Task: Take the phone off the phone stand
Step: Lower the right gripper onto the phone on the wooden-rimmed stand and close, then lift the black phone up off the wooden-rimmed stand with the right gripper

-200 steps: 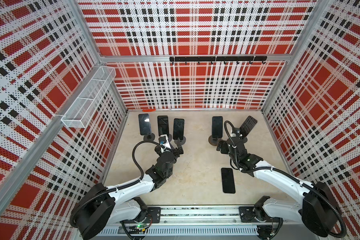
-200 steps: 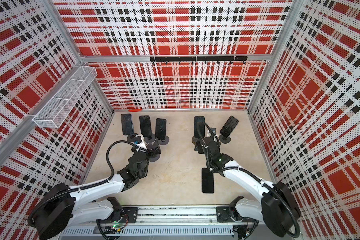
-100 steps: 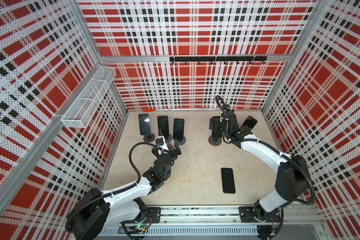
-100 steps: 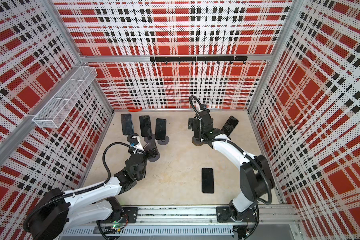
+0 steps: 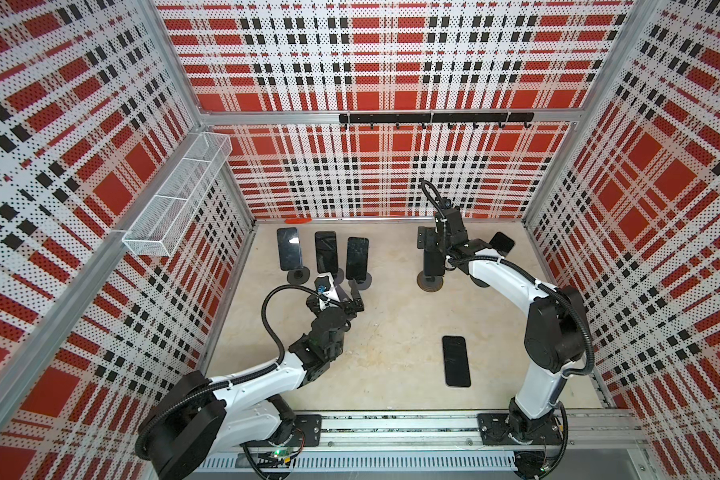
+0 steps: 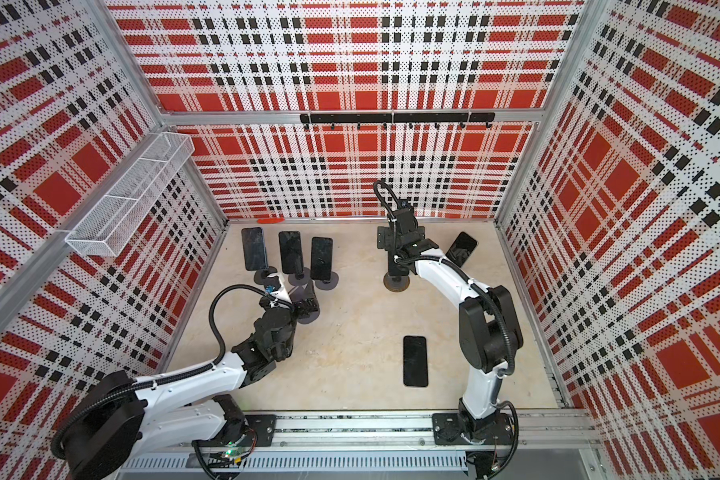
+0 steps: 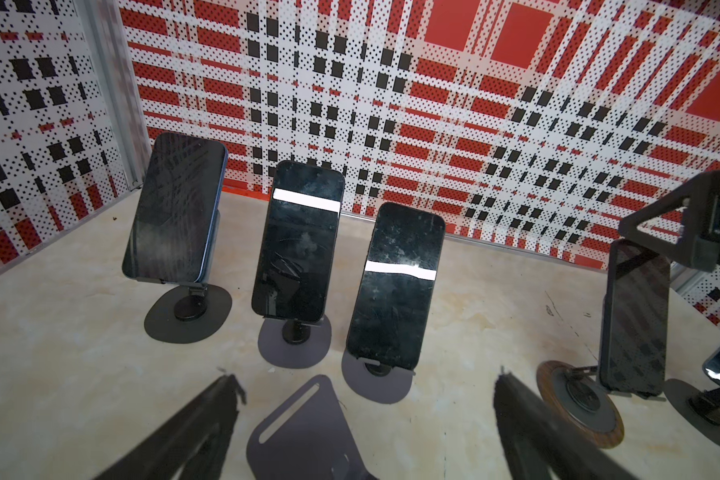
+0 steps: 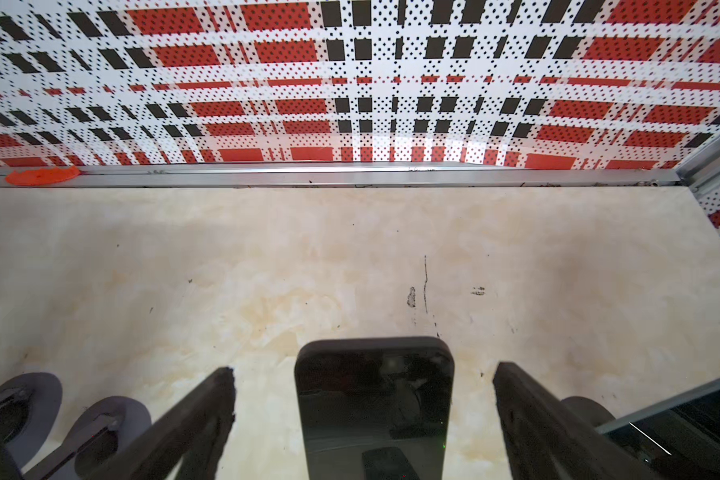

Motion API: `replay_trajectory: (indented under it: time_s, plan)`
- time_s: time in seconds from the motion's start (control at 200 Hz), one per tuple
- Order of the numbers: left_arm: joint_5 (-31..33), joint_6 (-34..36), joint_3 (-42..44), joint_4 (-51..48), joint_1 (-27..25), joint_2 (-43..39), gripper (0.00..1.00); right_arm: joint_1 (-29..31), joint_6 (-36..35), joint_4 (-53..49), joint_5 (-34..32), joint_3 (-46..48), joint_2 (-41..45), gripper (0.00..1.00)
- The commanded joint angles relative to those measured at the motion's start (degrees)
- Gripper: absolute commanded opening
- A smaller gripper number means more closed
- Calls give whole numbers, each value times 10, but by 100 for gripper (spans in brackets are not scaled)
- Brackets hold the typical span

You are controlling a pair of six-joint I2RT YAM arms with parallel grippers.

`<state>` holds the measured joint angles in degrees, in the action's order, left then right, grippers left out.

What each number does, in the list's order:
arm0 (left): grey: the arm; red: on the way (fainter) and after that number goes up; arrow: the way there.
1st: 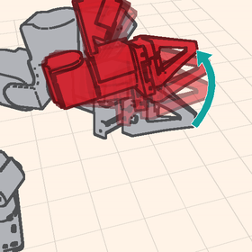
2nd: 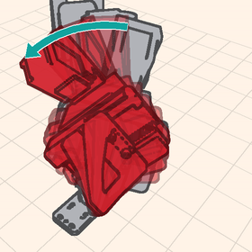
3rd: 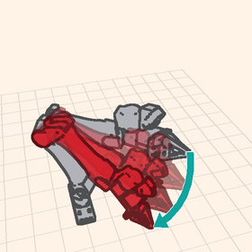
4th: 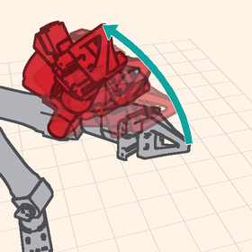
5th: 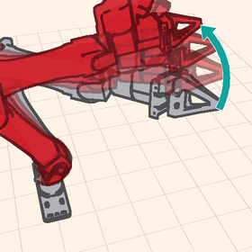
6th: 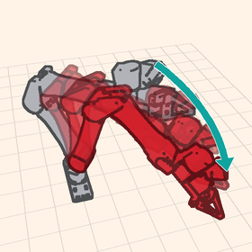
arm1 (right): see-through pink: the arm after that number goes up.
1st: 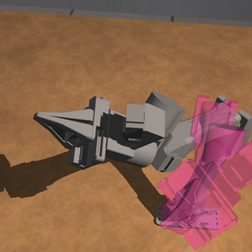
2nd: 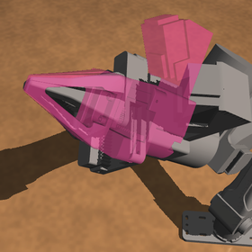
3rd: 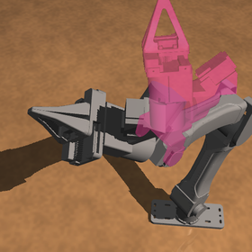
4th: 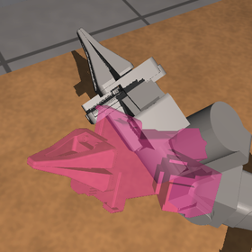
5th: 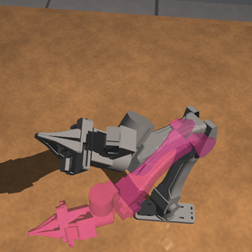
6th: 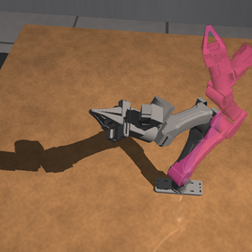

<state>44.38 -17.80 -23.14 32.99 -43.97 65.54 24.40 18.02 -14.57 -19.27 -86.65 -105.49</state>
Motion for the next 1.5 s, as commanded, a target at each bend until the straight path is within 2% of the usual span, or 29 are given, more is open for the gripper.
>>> replay_trajectory:
  time_s: [0.0, 0.256, 0.717, 0.912, 1.102, 1.493]
  plan:
    - [10, -5, -3, 4, -6, -1, 98, -5, -1, -33, -30, -28, -24, 100]
    - [13, -5, -2, 3, -8, -1, 98, -12, 41, -96, -45, -97, -71, 100]
    - [16, -6, -3, 3, -9, 1, 98, -26, 66, -142, 17, -144, -110, 100]
    - [17, -7, -2, 3, -9, -2, 98, -28, 60, -162, 52, -166, -128, 94]
    - [7, -8, -5, 3, -9, 7, 98, -28, 57, -181, 42, -178, -142, 90]
    - [5, -9, -1, 3, -10, -1, 98, -22, 63, -181, 22, -171, -140, 73]
